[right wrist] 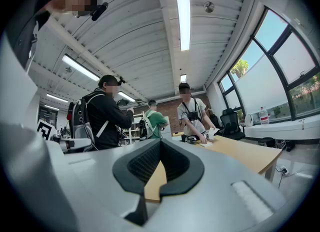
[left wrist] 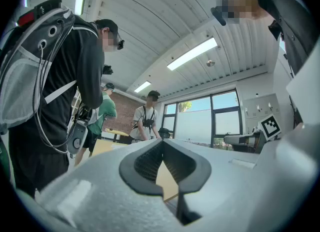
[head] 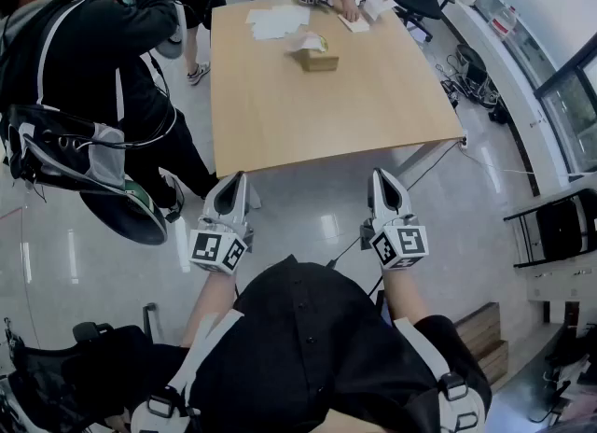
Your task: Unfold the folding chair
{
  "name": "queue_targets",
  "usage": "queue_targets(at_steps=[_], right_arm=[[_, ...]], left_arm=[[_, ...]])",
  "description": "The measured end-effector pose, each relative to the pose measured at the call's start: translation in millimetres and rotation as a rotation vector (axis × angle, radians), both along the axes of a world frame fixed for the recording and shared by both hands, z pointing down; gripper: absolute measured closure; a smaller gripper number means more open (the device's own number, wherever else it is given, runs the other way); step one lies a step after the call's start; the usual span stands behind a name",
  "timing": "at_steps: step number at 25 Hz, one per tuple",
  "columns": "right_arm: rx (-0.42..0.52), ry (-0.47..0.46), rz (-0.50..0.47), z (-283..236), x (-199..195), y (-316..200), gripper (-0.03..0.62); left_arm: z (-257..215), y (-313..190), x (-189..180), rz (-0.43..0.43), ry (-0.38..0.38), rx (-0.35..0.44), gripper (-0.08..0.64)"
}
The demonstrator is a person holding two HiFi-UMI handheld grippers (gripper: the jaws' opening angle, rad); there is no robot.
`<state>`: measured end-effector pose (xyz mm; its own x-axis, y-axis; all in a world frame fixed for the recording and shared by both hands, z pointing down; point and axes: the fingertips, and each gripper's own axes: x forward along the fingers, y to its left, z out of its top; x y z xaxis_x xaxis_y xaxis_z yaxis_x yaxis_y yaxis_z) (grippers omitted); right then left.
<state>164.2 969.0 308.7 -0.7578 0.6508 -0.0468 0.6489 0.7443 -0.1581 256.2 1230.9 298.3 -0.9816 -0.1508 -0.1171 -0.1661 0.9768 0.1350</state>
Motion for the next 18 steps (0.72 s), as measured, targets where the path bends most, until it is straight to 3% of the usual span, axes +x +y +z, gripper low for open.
queue_targets(at_steps=[18], right_arm=[[-0.002, 0.004, -0.014, 1.2, 3.0, -5.8, 0.588]], left_arm=[[3.7, -4.8, 8.3, -0.033, 0.018, 0.014, 0.561]])
